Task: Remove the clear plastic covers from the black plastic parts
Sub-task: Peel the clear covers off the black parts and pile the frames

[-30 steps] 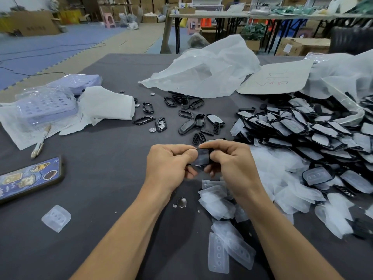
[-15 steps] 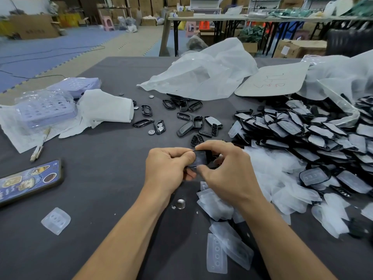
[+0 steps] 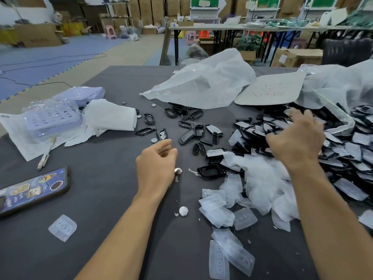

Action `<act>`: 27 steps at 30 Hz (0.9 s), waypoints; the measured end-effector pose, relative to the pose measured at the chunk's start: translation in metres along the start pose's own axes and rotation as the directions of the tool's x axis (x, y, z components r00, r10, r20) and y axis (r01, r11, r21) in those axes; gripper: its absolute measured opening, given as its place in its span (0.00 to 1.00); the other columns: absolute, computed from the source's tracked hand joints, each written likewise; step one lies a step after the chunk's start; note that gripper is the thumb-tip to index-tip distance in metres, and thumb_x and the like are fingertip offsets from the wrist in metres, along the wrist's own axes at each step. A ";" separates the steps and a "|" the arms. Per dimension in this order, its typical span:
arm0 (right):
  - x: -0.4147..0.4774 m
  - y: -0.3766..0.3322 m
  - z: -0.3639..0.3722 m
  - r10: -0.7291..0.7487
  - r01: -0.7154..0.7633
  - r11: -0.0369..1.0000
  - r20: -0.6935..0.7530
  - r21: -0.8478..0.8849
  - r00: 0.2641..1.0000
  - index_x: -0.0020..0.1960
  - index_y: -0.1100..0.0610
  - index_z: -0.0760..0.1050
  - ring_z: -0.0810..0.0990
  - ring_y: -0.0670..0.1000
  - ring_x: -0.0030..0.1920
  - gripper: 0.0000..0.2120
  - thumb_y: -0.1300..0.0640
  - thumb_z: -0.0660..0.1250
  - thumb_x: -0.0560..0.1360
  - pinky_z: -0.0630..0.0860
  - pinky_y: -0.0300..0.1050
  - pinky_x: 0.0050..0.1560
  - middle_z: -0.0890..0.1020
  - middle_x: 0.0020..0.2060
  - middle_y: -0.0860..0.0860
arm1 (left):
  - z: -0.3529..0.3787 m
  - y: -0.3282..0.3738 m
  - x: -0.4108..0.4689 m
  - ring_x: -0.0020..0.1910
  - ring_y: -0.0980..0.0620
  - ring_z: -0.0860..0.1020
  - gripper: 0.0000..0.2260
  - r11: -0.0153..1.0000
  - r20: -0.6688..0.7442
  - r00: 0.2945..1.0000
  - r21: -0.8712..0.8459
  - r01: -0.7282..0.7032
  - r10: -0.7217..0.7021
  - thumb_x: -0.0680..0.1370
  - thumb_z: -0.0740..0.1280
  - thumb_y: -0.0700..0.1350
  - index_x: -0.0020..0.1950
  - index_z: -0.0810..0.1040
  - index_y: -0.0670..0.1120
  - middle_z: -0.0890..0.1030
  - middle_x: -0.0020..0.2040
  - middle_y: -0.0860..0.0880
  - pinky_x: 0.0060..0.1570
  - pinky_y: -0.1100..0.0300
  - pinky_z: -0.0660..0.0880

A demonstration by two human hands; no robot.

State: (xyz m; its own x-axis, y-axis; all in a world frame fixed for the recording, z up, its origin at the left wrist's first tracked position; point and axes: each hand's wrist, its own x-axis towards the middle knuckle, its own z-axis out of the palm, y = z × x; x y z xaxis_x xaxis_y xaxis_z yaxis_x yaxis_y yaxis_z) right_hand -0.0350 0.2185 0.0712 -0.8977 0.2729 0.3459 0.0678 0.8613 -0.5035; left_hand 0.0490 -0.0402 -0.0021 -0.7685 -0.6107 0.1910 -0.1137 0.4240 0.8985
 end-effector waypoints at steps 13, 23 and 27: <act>-0.004 -0.087 0.094 -0.427 0.471 0.881 0.512 0.049 0.745 0.70 0.47 0.77 0.76 0.57 0.68 0.23 0.62 0.65 0.77 0.72 0.51 0.69 0.81 0.67 0.51 | 0.012 -0.020 0.085 0.67 0.41 0.76 0.19 0.892 0.105 0.991 0.437 -0.116 0.078 0.80 0.69 0.48 0.71 0.78 0.51 0.82 0.66 0.47 0.65 0.52 0.69; -0.012 -0.080 0.094 -0.352 0.300 0.935 0.411 0.189 0.841 0.64 0.50 0.82 0.80 0.59 0.61 0.24 0.68 0.64 0.73 0.76 0.53 0.64 0.85 0.59 0.54 | -0.008 -0.008 0.078 0.36 0.38 0.70 0.14 0.961 -0.325 0.942 0.276 0.008 0.086 0.81 0.62 0.44 0.36 0.78 0.46 0.76 0.31 0.45 0.37 0.52 0.62; -0.031 -0.060 0.072 -0.282 0.204 0.949 0.356 0.242 0.891 0.59 0.50 0.85 0.82 0.55 0.60 0.23 0.69 0.63 0.73 0.75 0.51 0.67 0.87 0.55 0.51 | -0.011 0.003 0.046 0.31 0.41 0.71 0.15 0.996 -0.334 0.939 -0.007 0.084 -0.082 0.75 0.64 0.48 0.30 0.77 0.44 0.74 0.24 0.46 0.34 0.52 0.74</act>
State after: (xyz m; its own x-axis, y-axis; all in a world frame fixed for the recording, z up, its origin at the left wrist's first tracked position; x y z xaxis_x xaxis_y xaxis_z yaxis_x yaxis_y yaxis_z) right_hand -0.0423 0.1277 0.0339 -0.9738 -0.1523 0.1688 -0.2241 0.7689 -0.5988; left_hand 0.0208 -0.0742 0.0140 -0.5021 -0.8315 0.2377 -0.1738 0.3663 0.9141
